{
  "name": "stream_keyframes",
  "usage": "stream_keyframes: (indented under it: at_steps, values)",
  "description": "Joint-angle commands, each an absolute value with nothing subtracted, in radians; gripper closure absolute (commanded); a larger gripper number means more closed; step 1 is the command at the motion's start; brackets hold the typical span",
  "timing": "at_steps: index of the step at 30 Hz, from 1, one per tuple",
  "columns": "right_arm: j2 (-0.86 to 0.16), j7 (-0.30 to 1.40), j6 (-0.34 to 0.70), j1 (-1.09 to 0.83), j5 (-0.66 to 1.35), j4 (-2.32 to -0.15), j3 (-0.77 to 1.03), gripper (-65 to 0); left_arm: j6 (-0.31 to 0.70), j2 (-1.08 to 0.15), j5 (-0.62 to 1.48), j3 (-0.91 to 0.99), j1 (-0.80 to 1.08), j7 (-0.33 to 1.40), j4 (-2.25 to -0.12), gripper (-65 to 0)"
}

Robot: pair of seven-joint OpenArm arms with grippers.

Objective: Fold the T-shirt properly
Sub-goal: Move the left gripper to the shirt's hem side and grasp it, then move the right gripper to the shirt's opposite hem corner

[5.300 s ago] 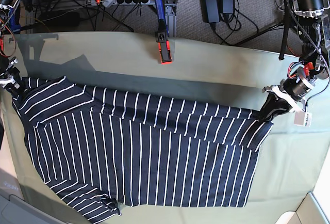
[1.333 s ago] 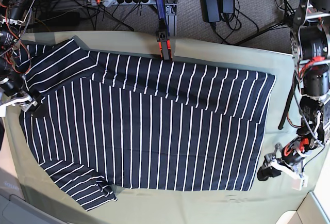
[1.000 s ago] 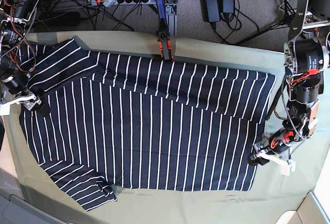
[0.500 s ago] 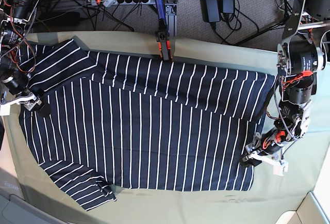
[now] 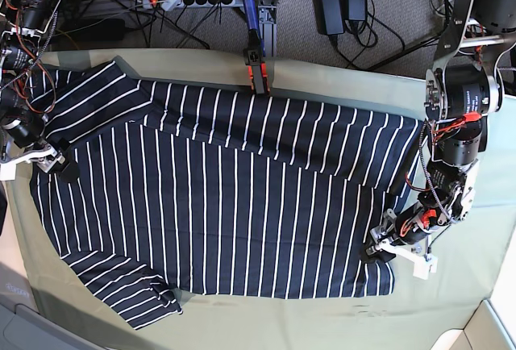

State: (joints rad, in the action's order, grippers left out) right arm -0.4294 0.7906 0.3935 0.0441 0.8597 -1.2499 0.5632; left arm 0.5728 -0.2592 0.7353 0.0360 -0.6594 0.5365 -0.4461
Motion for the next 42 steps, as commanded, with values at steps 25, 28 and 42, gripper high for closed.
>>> stream_keyframes:
  at_steps: [25, 28, 42]
  values:
    - [-0.451, 0.756, 0.453, 0.061, 0.879, -1.264, 0.569, -44.5, 0.617, -0.260, 0.602, 0.037, -0.695, 0.451, -0.504, 0.0]
    - [-0.451, 0.759, 0.453, 0.076, 0.880, -1.265, 0.570, -44.5, 0.617, -0.260, 0.602, 0.037, -0.695, 0.452, -0.504, 0.0]
    - [-0.455, 0.733, 0.430, 0.286, 0.719, -1.278, 0.569, -44.5, 0.618, -0.261, 0.601, 0.036, -0.659, 0.468, -0.504, 0.0]
